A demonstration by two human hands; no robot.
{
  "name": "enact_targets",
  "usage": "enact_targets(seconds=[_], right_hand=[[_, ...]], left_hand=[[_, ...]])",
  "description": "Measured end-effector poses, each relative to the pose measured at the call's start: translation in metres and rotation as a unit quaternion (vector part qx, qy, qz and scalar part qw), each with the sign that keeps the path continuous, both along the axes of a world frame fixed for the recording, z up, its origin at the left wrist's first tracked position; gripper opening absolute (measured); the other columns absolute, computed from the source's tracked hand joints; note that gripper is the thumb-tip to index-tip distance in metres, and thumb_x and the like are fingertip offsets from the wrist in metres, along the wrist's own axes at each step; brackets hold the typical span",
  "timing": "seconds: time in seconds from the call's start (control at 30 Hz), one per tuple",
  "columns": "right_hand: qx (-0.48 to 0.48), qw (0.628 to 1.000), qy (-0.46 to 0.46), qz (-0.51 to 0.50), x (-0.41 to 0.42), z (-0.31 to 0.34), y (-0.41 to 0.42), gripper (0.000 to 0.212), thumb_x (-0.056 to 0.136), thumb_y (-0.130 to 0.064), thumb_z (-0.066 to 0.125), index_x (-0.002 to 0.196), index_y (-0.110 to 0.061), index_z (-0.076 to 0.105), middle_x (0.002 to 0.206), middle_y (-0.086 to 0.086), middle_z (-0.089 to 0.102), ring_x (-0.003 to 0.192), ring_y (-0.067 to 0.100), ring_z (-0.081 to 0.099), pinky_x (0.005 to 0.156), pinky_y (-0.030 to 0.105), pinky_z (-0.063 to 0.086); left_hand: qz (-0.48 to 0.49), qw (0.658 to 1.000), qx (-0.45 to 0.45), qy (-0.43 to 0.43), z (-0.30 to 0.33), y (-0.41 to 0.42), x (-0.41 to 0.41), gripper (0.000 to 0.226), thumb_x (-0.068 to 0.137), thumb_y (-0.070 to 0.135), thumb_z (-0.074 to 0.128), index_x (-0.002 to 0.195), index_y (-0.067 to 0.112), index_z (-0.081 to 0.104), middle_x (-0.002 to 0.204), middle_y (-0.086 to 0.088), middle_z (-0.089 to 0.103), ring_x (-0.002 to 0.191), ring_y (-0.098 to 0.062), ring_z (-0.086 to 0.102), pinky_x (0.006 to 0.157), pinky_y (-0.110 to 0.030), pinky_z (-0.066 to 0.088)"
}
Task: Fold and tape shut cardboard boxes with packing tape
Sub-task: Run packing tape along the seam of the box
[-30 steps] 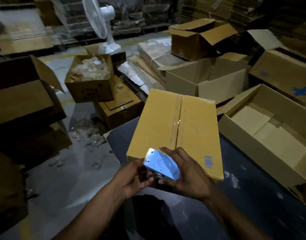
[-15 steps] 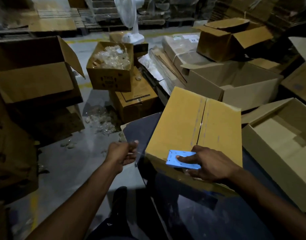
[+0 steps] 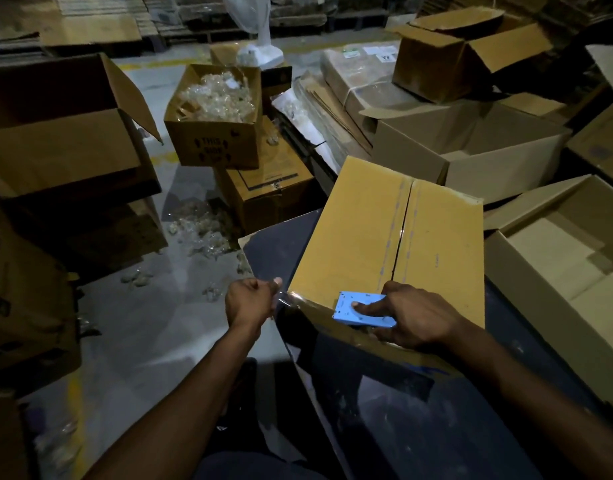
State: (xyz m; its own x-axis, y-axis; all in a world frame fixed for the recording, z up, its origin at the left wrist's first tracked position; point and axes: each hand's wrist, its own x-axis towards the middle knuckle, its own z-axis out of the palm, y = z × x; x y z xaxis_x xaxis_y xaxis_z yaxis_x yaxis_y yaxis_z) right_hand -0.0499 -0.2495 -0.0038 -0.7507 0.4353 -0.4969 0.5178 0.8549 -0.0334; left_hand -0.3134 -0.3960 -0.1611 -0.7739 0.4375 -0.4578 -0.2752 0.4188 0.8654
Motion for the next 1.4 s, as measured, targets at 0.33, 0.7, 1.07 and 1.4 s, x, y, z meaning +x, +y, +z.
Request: enact_targets(seconds=[0.33, 0.7, 1.07, 1.4], right_hand=[[0.014, 1.000, -0.016, 0.002, -0.020, -0.007, -0.001, 0.057, 0.102, -0.056, 0.059, 0.155, -0.061, 0.038, 0.112, -0.003, 0.046, 0.107, 0.029, 0.062, 0.072, 0.035, 0.042], [0.016, 0.999, -0.041, -0.005, -0.021, -0.007, -0.003, 0.064, 0.101, -0.047, 0.063, 0.155, -0.062, 0.035, 0.108, -0.007, 0.044, 0.096, 0.023, 0.059, 0.074, 0.037, 0.050], [0.019, 0.997, -0.077, 0.010, -0.030, 0.000, -0.001, 0.065, 0.099, -0.050, 0.067, 0.155, -0.062, 0.035, 0.106, -0.009, 0.041, 0.096, 0.020, 0.055, 0.071, 0.036, 0.044], [0.047, 0.992, -0.115, 0.000, -0.047, 0.018, -0.005, 0.062, 0.091, -0.040, 0.070, 0.150, -0.044, 0.054, 0.130, 0.000, 0.062, 0.112, 0.032, 0.067, 0.075, 0.038, 0.049]], left_hand=[[0.016, 0.991, 0.014, -0.135, -0.018, 0.008, 0.006, 0.032, 0.088, 0.024, 0.093, 0.071, 0.012, 0.068, 0.064, -0.007, 0.063, 0.049, -0.015, 0.046, 0.048, -0.026, 0.037], [-0.113, 0.920, -0.070, -0.369, -0.018, 0.008, -0.023, 0.026, 0.080, 0.036, 0.092, 0.098, 0.024, 0.079, 0.085, 0.008, 0.075, 0.062, -0.015, 0.053, 0.059, -0.026, 0.039], [0.005, 0.988, -0.108, -0.109, -0.035, -0.001, -0.048, 0.021, 0.086, 0.031, 0.090, 0.087, 0.011, 0.084, 0.083, -0.009, 0.082, 0.061, -0.024, 0.071, 0.050, -0.033, 0.052], [-0.531, 0.621, 0.056, 0.574, 0.001, 0.015, 0.032, 0.080, 0.097, 0.066, 0.069, 0.157, 0.015, 0.059, 0.164, -0.007, 0.055, 0.154, -0.023, 0.049, 0.132, -0.037, 0.026]])
